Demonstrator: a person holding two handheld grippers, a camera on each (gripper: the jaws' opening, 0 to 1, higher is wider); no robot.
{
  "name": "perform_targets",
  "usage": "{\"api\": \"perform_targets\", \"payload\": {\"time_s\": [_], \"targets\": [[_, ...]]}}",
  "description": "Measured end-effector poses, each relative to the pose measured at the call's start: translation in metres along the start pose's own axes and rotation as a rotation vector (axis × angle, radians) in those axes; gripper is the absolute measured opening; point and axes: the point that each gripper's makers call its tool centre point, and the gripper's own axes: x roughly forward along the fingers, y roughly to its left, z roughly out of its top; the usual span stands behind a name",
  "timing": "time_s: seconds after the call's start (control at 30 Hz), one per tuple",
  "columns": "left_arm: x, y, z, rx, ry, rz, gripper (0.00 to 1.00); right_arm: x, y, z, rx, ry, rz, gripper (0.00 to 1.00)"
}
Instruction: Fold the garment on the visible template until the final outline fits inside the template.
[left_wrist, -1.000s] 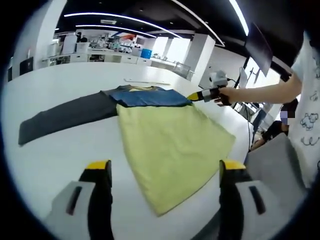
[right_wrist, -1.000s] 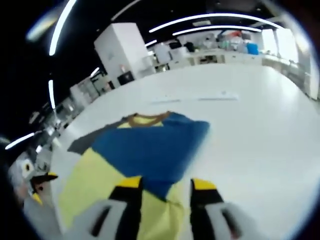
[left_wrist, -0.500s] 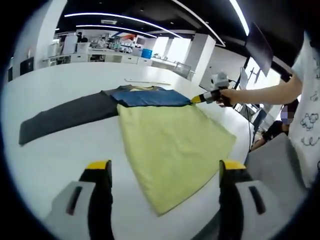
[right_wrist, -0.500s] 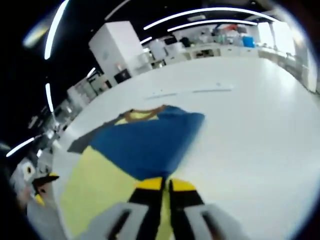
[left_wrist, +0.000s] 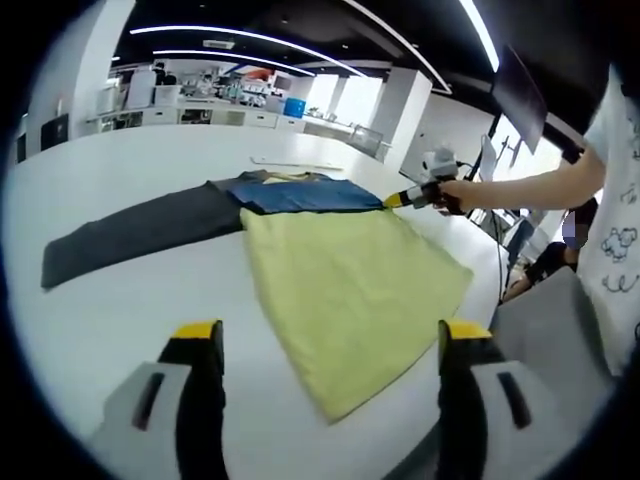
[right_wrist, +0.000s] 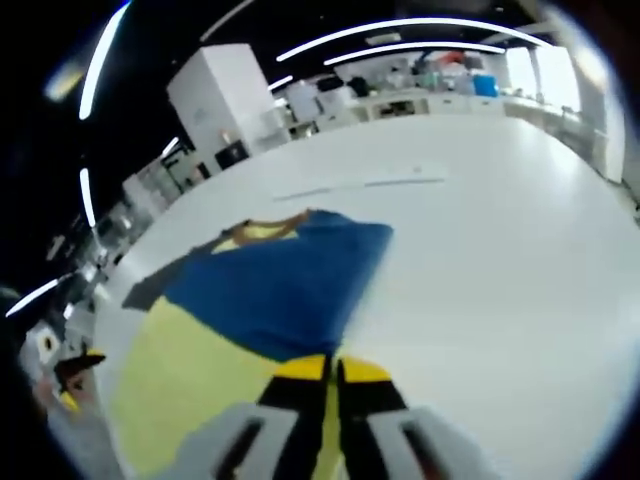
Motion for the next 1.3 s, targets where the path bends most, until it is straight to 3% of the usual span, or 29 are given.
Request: {"api": "perform_targets", "payload": {"time_s": [0.27,0.43,0.7,0.83,1.1,1.3], "targets": [[0.000,0.001,0.000,-0.002,-0.001,-0.001,0.86,0.002,-0.002,-0.001,-0.012,-0.004,0.006,0.01],[0.000,0.001,-0.001,0.000,0.001,-0.005,0.86,-0.001,-0.004,0.001,-0.039,-0.014,0.010,0.11],[-0.001,0.004,-0.002,-0.003,-0.001,-0.010,0.86,-0.011,0.010,0.012,-0.123,-0.069,0.093,0.43],[-0.001,0.004,-0.001,-0.001,-0.004,-0.010,0.85,-0.011,0.014,0.011,-0.223,-0.054,0.120,0.59],[0.000,-0.001,0.000,-0.010,-0.006,-0.009,0.85,-0.024,0.042,0.003,-0.306,-0.060,0.190,0.97],[0.001,-0.004,0.000,-0.009,-0.005,-0.013,0.85,-0.037,0.049,-0.003,-0.366,-0.051,0.208,0.99]]}}
